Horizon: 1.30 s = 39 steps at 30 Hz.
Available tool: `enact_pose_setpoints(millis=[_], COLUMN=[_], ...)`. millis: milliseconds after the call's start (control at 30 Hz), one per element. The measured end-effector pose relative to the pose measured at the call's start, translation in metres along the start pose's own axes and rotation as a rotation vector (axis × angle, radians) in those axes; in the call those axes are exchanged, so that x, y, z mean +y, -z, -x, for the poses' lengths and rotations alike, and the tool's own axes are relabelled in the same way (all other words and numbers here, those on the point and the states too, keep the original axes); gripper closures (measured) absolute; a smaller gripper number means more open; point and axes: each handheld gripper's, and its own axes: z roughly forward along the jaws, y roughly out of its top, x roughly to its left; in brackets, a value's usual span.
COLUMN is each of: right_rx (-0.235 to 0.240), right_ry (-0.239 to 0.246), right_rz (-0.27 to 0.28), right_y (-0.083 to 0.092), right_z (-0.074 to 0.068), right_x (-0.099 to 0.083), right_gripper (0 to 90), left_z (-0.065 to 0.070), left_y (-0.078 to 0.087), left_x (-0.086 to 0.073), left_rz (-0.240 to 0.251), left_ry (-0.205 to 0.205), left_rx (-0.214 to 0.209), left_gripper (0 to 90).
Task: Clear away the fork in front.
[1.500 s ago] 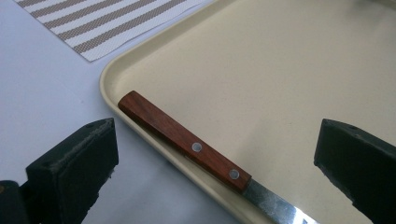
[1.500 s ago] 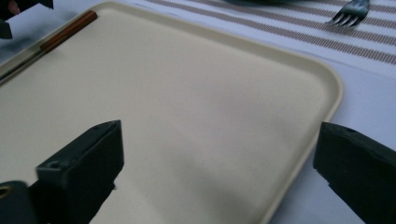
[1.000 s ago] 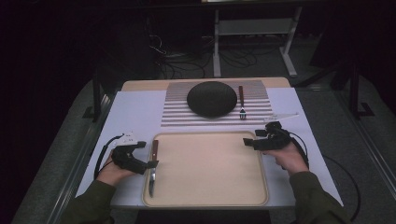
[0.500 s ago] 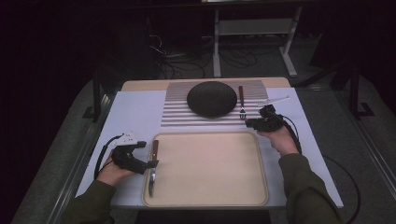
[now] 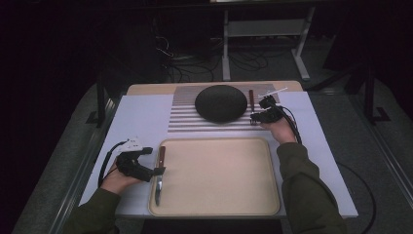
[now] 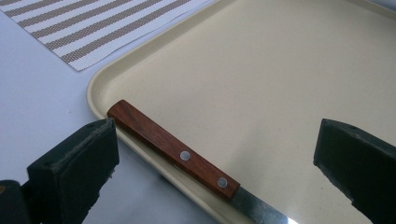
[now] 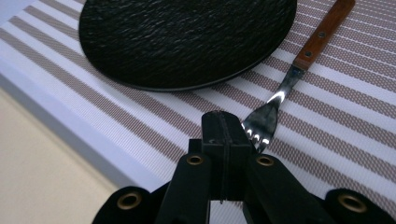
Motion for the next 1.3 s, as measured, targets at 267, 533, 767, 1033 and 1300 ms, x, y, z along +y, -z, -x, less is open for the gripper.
enact_pose_setpoints(millis=[267,533,767,1033,1300], right_rx=[-0.004,-0.015,-0.03,-0.061,-0.085], right_ry=[-0.036,-0.044,-0.057,-0.045,-0.045], right_rz=[-0.045,-0.084,-0.082,-0.091,-0.102], right_y=[-0.026,-0.041,-0.047,-0.043,-0.037], right_z=[0.006,0.008,0.009,0.015,0.023], right_x=[0.003,0.005,0.006,0.005,0.001], right_gripper=[89.2,89.2,89.3,89.3,89.3], left_z=[0.0,0.0,0.0,0.0,0.0], left_y=[0.0,0.0,0.0,0.001,0.001], left_x=[0.0,0.0,0.0,0.0,0.0], left_rz=[0.004,0.01,0.008,0.011,0.013], left_ry=[-0.002,-0.002,-0.003,0.002,0.002], left_rx=[-0.006,-0.009,-0.013,-0.012,-0.012], left_gripper=[0.2,0.2,0.2,0.2,0.2])
